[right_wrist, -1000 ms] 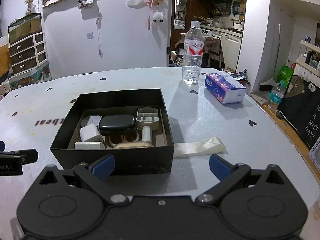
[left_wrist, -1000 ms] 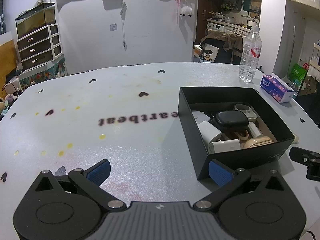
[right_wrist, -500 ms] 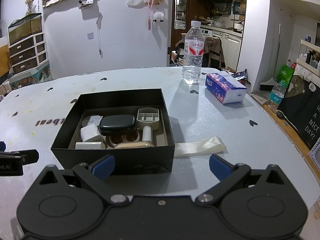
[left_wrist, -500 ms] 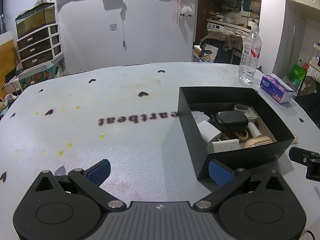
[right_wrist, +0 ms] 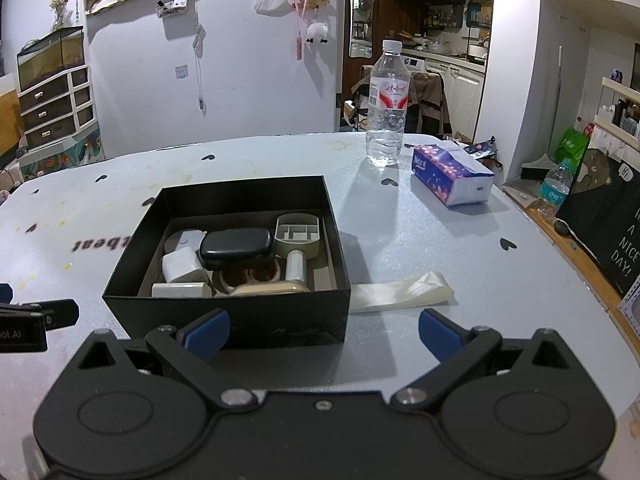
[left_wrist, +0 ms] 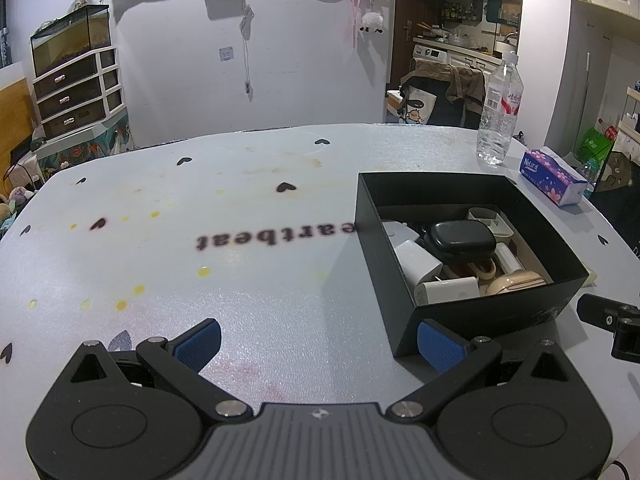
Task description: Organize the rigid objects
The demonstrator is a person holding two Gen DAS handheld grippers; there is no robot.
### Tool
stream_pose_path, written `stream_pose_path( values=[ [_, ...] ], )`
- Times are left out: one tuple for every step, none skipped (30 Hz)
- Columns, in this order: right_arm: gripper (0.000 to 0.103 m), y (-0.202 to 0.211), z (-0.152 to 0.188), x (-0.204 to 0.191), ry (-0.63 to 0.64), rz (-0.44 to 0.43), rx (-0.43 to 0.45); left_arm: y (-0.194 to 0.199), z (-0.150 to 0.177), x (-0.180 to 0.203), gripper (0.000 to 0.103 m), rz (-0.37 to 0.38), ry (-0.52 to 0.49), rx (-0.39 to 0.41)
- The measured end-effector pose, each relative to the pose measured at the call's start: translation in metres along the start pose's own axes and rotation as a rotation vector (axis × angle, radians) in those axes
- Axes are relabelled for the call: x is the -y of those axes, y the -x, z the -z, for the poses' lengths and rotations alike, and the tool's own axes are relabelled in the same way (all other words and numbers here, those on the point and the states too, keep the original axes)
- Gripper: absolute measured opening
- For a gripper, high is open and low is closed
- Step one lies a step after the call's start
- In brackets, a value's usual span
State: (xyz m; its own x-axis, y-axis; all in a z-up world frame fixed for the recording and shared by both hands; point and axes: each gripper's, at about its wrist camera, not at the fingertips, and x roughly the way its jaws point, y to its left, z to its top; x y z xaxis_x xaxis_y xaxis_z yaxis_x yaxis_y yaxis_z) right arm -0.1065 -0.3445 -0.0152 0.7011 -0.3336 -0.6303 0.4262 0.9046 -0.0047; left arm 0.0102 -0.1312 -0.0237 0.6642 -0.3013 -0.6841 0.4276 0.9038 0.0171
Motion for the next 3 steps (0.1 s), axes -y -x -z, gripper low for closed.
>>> stream_pose_path(
  values=[
    [0.102,-0.0006,0.0007,-0.001,-0.001,0.0,0.0,0.0002,0.0003,0.0002,0.103,0.0,0.0,0.0],
    [0.102,-0.0004,0.0007,-0.001,-0.001,-0.001,0.0,0.0,0.0001,0.0001,0.103,0.0,0.0,-0.001],
    [0.102,-0.0005,0.0007,-0.001,-0.001,-0.001,0.0,-0.0001,0.0,0.0,0.103,0.0,-0.001,-0.001]
  ],
)
